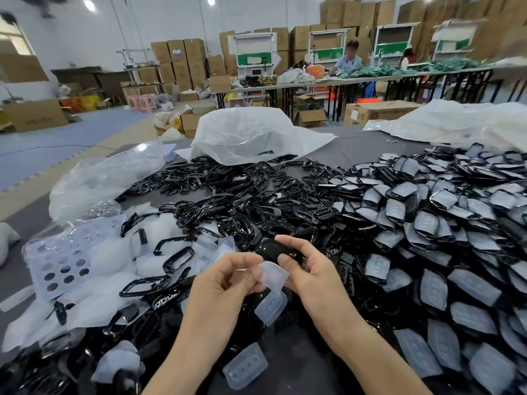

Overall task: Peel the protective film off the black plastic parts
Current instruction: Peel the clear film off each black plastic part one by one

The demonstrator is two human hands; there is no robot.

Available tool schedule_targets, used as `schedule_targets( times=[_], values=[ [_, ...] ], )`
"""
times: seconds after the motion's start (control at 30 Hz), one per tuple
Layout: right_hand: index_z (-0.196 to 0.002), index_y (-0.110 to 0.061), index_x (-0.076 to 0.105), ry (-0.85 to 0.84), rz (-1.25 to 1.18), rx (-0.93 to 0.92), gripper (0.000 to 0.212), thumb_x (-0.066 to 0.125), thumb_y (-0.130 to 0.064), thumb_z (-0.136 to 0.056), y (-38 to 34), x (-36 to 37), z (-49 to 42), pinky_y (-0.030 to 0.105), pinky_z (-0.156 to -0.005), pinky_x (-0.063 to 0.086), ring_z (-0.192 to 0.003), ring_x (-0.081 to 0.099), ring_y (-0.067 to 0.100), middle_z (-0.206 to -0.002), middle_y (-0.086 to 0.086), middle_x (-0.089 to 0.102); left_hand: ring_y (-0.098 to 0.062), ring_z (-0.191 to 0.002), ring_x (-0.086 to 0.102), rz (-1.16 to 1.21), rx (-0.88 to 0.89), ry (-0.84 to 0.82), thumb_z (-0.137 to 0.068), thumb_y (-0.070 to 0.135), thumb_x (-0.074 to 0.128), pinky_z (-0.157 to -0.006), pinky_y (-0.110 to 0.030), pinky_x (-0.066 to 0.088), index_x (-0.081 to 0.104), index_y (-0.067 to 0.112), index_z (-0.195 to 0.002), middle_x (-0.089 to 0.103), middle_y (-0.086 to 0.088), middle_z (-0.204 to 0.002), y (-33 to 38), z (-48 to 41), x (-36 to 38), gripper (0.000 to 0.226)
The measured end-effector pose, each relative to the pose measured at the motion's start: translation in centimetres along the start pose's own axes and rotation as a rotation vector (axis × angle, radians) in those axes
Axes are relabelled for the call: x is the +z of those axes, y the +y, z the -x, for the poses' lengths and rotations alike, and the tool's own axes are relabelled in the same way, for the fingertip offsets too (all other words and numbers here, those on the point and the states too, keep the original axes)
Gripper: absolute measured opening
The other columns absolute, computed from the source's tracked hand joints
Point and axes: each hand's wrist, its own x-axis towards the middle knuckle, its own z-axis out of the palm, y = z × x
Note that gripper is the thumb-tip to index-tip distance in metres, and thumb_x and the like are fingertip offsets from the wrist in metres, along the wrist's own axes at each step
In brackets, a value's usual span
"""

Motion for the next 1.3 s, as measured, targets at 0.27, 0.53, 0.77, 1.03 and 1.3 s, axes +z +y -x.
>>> schedule_targets(
  times=[0.27,0.53,0.77,1.03,1.3],
  values=[
    [-0.109,-0.028,0.065,-0.083,0.151,-0.005,0.019,0.072,-0.028,-0.092,0.0,0.3,0.4,0.03,-0.082,0.06,-0.08,0.076,0.02,-0.091,0.003,0.078,-0.017,-0.074,0.073,-0.066,0.101,0.112,-0.09,0.018,0.069,-0.067,-0.015,0.054,0.073,0.03,-0.09,0.076,-0.006,-0.085,0.0,0.1,-0.3,0.012],
    [-0.111,-0.02,0.065,-0.174,0.031,-0.05,0.016,0.057,-0.011,-0.101,0.0,0.8,0.8,0.018,-0.077,0.056,-0.085,0.076,0.02,-0.087,0.006,0.078,-0.009,-0.065,0.067,-0.049,0.105,0.177,-0.093,0.014,0.066,-0.062,-0.015,0.052,0.063,0.028,-0.094,0.071,0.003,-0.079,-0.8,-0.2,0.1,0.014],
    [-0.117,-0.009,0.066,-0.21,-0.081,-0.083,0.027,0.059,-0.022,-0.095,-0.4,1.1,0.9,0.024,-0.079,0.058,-0.088,0.075,0.022,-0.101,0.012,0.077,-0.021,-0.084,0.071,-0.022,0.063,0.036,-0.083,0.036,0.068,-0.078,-0.028,0.058,0.07,0.036,-0.101,0.071,-0.004,-0.091,-1.0,-0.5,-0.8,0.018],
    [-0.113,-0.014,0.066,-0.173,0.056,-0.106,0.016,0.054,-0.013,-0.102,-0.3,0.9,0.9,0.023,-0.075,0.056,-0.078,0.07,0.016,-0.083,0.005,0.073,-0.013,-0.08,0.069,-0.084,0.125,-0.088,-0.094,0.03,0.061,-0.076,-0.025,0.057,0.07,0.034,-0.102,0.072,0.001,-0.085,-0.9,-0.2,-0.6,0.012],
    [-0.115,-0.012,0.061,-0.232,-0.005,-0.069,0.016,0.051,-0.018,-0.104,-0.3,1.0,1.1,0.025,-0.078,0.054,-0.082,0.066,0.013,-0.089,-0.001,0.071,-0.008,-0.07,0.063,-0.146,0.149,-0.03,-0.096,0.016,0.061,-0.069,-0.016,0.052,0.071,0.035,-0.094,0.066,0.008,-0.073,-0.8,-0.1,-0.6,0.022]
  ],
)
